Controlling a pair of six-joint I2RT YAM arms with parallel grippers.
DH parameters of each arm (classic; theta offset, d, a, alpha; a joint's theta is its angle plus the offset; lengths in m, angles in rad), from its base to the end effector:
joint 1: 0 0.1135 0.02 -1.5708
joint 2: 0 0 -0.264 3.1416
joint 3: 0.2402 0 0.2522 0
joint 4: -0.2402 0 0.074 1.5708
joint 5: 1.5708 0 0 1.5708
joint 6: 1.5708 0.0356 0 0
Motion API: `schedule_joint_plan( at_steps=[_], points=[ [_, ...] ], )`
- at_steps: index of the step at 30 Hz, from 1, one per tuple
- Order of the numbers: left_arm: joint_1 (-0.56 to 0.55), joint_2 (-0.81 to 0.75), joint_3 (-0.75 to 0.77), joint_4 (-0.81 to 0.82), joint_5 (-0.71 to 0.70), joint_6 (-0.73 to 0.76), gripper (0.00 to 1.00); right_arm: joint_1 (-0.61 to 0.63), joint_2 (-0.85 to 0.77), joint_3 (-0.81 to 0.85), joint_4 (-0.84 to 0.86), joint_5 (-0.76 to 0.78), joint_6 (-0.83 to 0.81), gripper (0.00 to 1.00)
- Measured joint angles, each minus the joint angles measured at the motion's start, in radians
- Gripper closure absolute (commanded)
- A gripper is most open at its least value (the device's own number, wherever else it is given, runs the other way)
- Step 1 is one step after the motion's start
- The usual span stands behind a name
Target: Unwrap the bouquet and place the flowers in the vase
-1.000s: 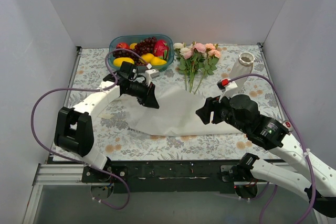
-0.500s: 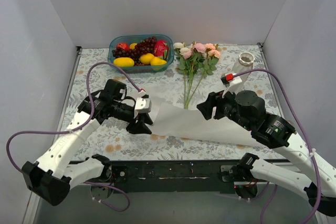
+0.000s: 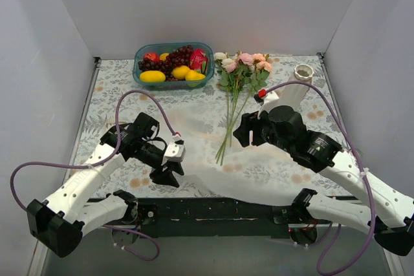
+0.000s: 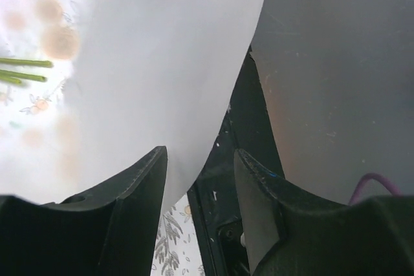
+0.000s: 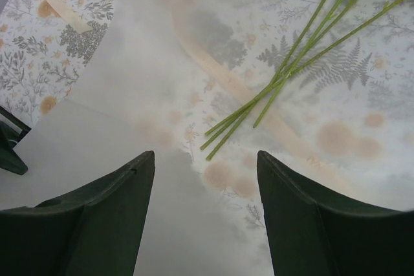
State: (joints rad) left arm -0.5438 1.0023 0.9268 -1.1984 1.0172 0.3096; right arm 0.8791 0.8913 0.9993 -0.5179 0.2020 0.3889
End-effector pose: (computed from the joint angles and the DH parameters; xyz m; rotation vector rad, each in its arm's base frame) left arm 0.1159 -0.1055 0.2887 1.2714 2.2736 -1.4828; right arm 0.1273 0.1426 0.3615 -0.3601 1.9934 0.6202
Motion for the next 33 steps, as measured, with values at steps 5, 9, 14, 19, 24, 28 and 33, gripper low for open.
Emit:
schedule_joint_plan(
  at_steps=[5,9,14,19,24,28,33],
  points=[
    [-0.004,-0.006,0.015,-0.102,-0.030,0.079,0.26,0.005,0.014,-0.038,0.032,-0.018,0.007,0.29],
    [-0.004,-0.059,0.080,-0.093,-0.061,0.038,0.05,0.051,0.011,-0.148,0.054,-0.013,0.037,0.29],
    [-0.004,-0.164,0.198,0.056,-0.140,-0.126,0.02,0.078,0.021,-0.182,-0.009,0.106,0.115,0.28],
    [-0.006,-0.122,0.320,0.239,-0.253,-0.367,0.02,0.077,0.129,-0.113,-0.105,0.285,0.219,0.28],
    [0.013,0.118,0.348,0.370,-0.417,-0.627,0.02,0.052,0.287,-0.017,-0.073,0.344,0.216,0.31],
    [0.131,0.305,0.283,0.437,-0.463,-0.779,0.02,-0.013,0.450,0.095,0.003,0.334,0.163,0.34],
    [0.348,0.451,0.230,0.502,-0.534,-0.901,0.02,-0.084,0.660,0.226,0.066,0.293,0.093,0.38]
  ],
)
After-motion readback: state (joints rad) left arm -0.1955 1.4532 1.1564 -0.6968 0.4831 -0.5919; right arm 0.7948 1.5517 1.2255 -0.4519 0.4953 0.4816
